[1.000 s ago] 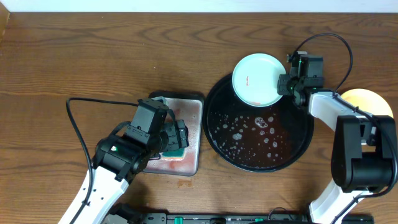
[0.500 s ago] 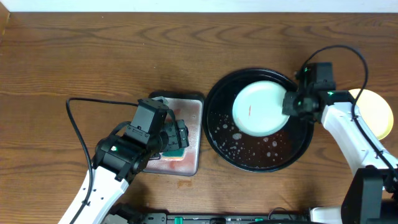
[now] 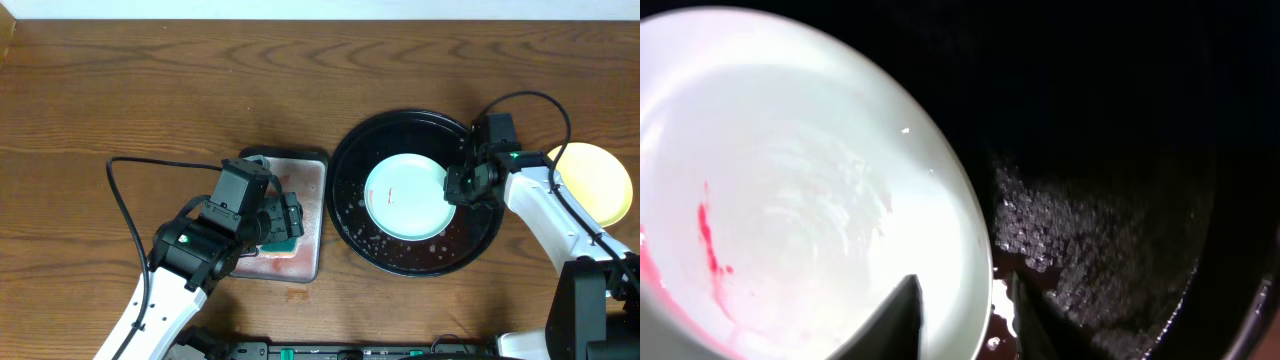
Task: Clean dirty plates on tray and stack at the side
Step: 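Move the right gripper to the pale green plate's edge, then grasp the green sponge with the left gripper and lift it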
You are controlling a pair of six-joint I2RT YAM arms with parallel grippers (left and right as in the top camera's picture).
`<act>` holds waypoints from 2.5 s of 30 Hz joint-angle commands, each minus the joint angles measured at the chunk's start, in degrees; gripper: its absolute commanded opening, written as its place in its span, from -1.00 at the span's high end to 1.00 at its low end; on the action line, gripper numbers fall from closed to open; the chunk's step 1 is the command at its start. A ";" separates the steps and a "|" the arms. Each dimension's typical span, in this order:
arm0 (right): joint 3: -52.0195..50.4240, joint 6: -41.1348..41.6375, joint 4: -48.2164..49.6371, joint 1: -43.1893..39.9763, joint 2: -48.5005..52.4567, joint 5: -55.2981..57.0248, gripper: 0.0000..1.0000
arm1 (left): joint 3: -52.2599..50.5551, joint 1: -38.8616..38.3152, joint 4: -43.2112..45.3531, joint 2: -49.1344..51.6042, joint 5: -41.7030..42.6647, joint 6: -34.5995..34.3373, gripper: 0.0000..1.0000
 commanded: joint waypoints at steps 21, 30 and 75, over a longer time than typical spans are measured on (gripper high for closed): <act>0.24 -10.84 -8.28 0.57 -32.26 -14.67 0.18 | -5.66 0.28 -1.60 6.71 -11.65 -3.65 -0.41; 0.22 -8.90 -8.50 0.57 -31.23 -14.67 0.23 | -9.81 0.24 10.71 25.99 0.63 4.09 0.08; 0.20 -8.94 -8.79 0.57 -31.17 -14.43 0.30 | 2.01 0.31 7.50 24.61 -6.64 6.43 -0.11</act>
